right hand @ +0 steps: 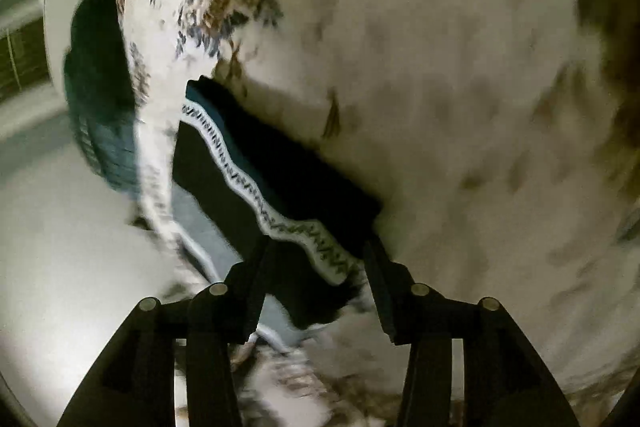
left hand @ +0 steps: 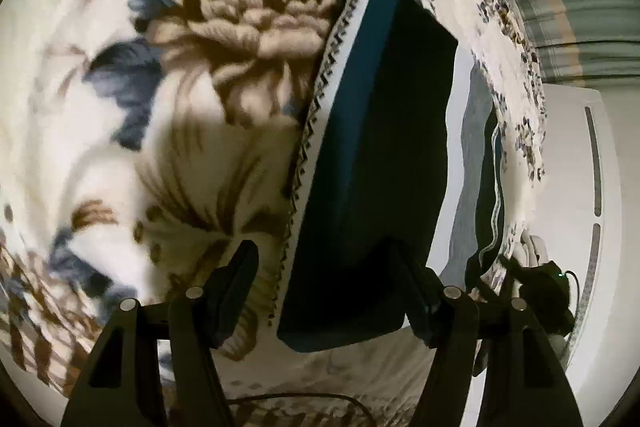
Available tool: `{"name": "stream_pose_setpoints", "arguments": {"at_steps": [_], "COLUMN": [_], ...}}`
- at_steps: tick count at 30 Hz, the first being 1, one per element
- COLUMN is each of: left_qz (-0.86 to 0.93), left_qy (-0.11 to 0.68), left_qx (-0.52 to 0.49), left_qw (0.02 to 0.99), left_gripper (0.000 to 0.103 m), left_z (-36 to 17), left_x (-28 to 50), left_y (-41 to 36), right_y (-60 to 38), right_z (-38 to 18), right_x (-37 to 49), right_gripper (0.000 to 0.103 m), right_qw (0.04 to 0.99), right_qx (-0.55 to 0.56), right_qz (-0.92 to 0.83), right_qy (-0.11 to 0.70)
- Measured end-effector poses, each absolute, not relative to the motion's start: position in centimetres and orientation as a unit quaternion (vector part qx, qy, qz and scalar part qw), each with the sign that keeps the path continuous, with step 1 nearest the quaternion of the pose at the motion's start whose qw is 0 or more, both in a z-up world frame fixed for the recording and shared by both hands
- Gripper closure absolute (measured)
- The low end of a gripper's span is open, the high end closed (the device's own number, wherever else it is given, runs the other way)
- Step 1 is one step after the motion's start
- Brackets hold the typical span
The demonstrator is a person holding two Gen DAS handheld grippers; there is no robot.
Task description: Fold small clothes
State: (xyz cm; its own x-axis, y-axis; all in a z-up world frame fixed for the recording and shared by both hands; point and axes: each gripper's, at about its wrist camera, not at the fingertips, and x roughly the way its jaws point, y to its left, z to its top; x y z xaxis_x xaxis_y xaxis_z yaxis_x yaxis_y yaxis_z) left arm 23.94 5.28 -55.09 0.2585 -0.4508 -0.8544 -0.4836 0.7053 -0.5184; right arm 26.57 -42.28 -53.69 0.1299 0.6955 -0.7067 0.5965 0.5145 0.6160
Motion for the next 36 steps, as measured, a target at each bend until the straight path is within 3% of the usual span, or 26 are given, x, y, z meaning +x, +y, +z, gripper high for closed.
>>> {"name": "stream_pose_setpoints", "arguments": {"at_steps": [2, 4, 5, 11, 13, 16, 17, 18, 20, 26, 32, 33, 34, 35, 36], "left_qz": [0.010, 0.008, 0.007, 0.001, 0.001, -0.007, -0.011, -0.016, -0.024, -0.081, -0.145, -0.149, -0.153, -0.152, -0.150], "left_qy": [0.609, 0.610, 0.610, 0.611, 0.610, 0.595, 0.584, 0.571, 0.545, 0.525, 0.524, 0.520, 0.519, 0.523, 0.526], "left_qx": [-0.385, -0.381, -0.382, -0.385, -0.387, -0.411, -0.425, -0.438, -0.464, -0.489, -0.477, -0.473, -0.465, -0.456, -0.450], "left_qw": [0.694, 0.695, 0.694, 0.692, 0.691, 0.690, 0.692, 0.694, 0.698, 0.692, 0.691, 0.696, 0.700, 0.703, 0.706], "left_gripper": [0.038, 0.038, 0.038, 0.038, 0.038, 0.038, 0.035, 0.030, 0.028, 0.025, 0.026, 0.032, 0.045, 0.063, 0.065], "left_z": [-55.1, -55.3, -55.3, -55.7, -55.6, -55.2, -55.0, -54.9, -55.2, -59.5, -60.3, -60.0, -59.6, -59.2, -58.7], "left_x": [24.0, 24.1, 24.1, 24.2, 24.3, 24.2, 24.3, 24.5, 25.1, 29.5, 33.8, 34.1, 34.3, 34.7, 34.9], "left_y": [4.9, 4.5, 4.4, 4.5, 4.8, 5.7, 6.3, 6.8, 8.0, 8.7, 7.5, 7.4, 7.2, 7.1, 7.2], "right_y": [-41.7, -41.3, -41.2, -40.9, -39.4, -38.4, -38.4, -38.7, -39.4, -38.0, -32.8, -32.6, -32.2, -31.9, -31.5], "right_z": [-54.3, -54.4, -54.2, -52.1, -52.6, -52.1, -51.5, -51.0, -50.0, -55.5, -59.8, -59.9, -59.8, -59.7, -59.6], "right_x": [26.6, 26.5, 26.5, 27.9, 28.8, 30.1, 30.6, 31.1, 32.5, 38.2, 41.0, 40.6, 40.5, 40.4, 40.2], "right_gripper": [0.055, 0.090, 0.094, 0.097, 0.097, 0.088, 0.069, 0.040, 0.021, 0.018, 0.016, 0.016, 0.016, 0.026, 0.056], "right_qw": [0.582, 0.603, 0.615, 0.680, 0.671, 0.650, 0.650, 0.654, 0.665, 0.588, 0.517, 0.517, 0.516, 0.514, 0.513], "right_qx": [0.471, 0.457, 0.445, 0.272, 0.182, 0.180, 0.190, 0.202, 0.235, 0.307, 0.295, 0.291, 0.293, 0.298, 0.298], "right_qz": [0.031, 0.030, 0.028, 0.026, 0.042, 0.082, 0.097, 0.105, 0.132, 0.256, 0.339, 0.341, 0.344, 0.350, 0.353], "right_qy": [0.662, 0.653, 0.651, 0.680, 0.717, 0.734, 0.730, 0.721, 0.696, 0.703, 0.729, 0.729, 0.728, 0.724, 0.724]}}
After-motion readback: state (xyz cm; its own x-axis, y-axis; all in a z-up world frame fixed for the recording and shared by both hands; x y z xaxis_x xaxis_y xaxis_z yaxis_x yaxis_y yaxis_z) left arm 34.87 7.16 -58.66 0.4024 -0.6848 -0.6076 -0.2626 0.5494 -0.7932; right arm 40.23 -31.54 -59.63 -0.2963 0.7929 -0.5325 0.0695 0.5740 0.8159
